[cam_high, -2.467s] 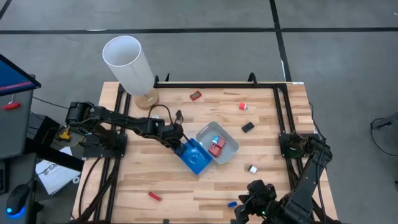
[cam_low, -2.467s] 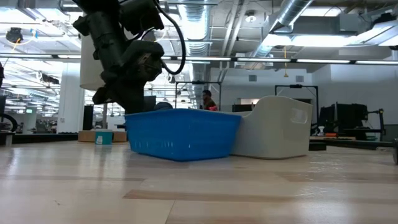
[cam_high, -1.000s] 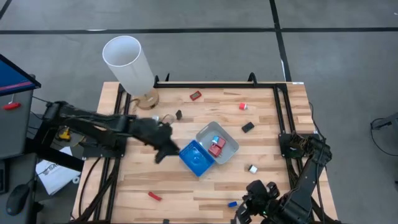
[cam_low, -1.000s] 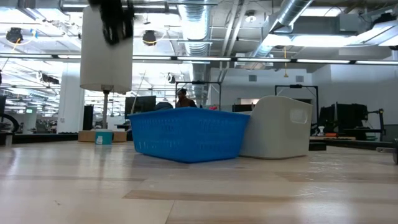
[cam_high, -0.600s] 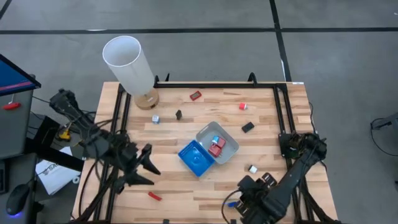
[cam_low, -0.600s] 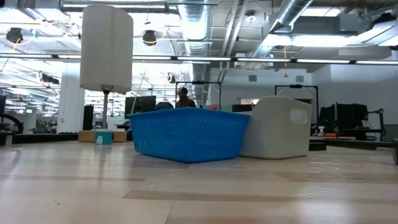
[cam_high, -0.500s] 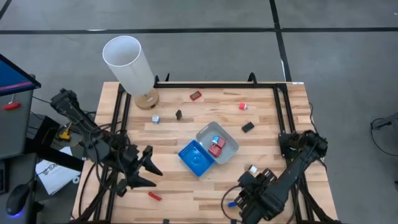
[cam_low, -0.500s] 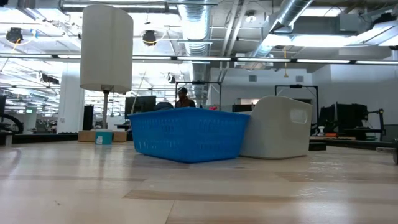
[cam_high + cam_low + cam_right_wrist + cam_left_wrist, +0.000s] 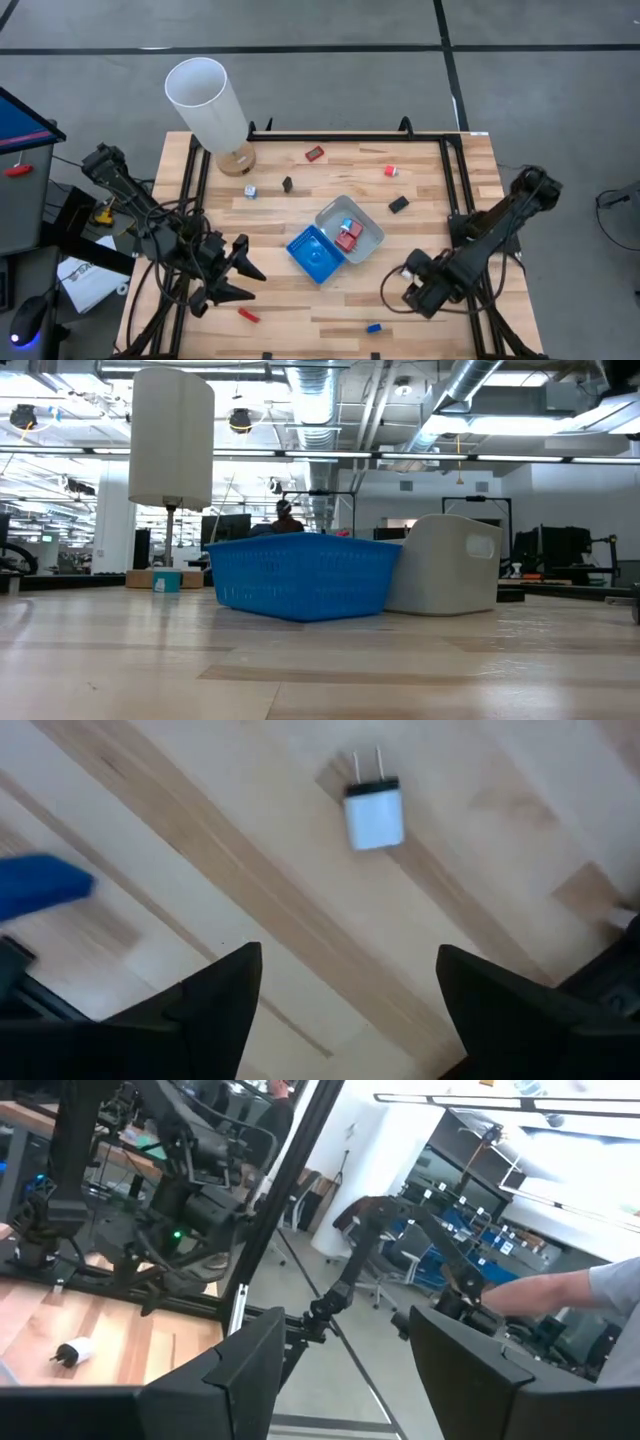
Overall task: Pick & Place Office items
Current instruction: Put the white charger adapter into the gray bin
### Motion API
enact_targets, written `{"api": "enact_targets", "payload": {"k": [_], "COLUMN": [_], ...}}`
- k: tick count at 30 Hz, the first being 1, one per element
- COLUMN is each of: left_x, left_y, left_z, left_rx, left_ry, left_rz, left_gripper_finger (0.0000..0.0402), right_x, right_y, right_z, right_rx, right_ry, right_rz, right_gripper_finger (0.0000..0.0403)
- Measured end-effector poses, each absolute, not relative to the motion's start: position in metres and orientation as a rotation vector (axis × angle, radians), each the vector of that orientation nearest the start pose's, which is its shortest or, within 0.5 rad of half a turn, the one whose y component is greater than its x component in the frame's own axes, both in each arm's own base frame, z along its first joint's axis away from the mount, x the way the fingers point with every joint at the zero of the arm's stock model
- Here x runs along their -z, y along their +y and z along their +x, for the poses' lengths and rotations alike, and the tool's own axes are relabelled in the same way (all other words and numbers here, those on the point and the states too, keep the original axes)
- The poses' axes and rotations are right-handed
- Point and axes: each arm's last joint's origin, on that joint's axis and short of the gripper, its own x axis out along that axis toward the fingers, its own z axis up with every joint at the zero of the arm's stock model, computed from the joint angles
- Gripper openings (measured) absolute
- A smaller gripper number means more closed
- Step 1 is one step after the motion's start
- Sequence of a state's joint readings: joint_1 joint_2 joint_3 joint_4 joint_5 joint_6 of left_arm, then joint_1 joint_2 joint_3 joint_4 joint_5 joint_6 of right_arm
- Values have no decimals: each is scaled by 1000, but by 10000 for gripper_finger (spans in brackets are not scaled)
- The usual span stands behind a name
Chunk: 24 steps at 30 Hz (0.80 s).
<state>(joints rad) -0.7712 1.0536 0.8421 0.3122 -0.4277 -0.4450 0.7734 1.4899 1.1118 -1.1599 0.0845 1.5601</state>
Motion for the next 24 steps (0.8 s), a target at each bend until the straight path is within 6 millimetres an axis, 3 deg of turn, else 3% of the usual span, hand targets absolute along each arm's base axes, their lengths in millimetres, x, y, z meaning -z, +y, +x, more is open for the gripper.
{"api": "enact_targets", "payload": {"k": [5, 13, 24], "left_x": [-350, -351, -356], "left_y": [-154, -153, -153], "left_z": [177, 178, 177], "left_rx": [326, 286, 292], "left_ry": [-14, -22, -55], "left_rz": [-507, -560, -602], "left_gripper_finger": [211, 210, 210], "right_x": [-223, -195, -158], "right_y": [162, 141, 124], "right_z": [180, 205, 198], "right_rx": [577, 519, 514], "right_ry": [1413, 1429, 1452], "right_rz": [518, 431, 474], "right_gripper_finger": [292, 291, 291]}}
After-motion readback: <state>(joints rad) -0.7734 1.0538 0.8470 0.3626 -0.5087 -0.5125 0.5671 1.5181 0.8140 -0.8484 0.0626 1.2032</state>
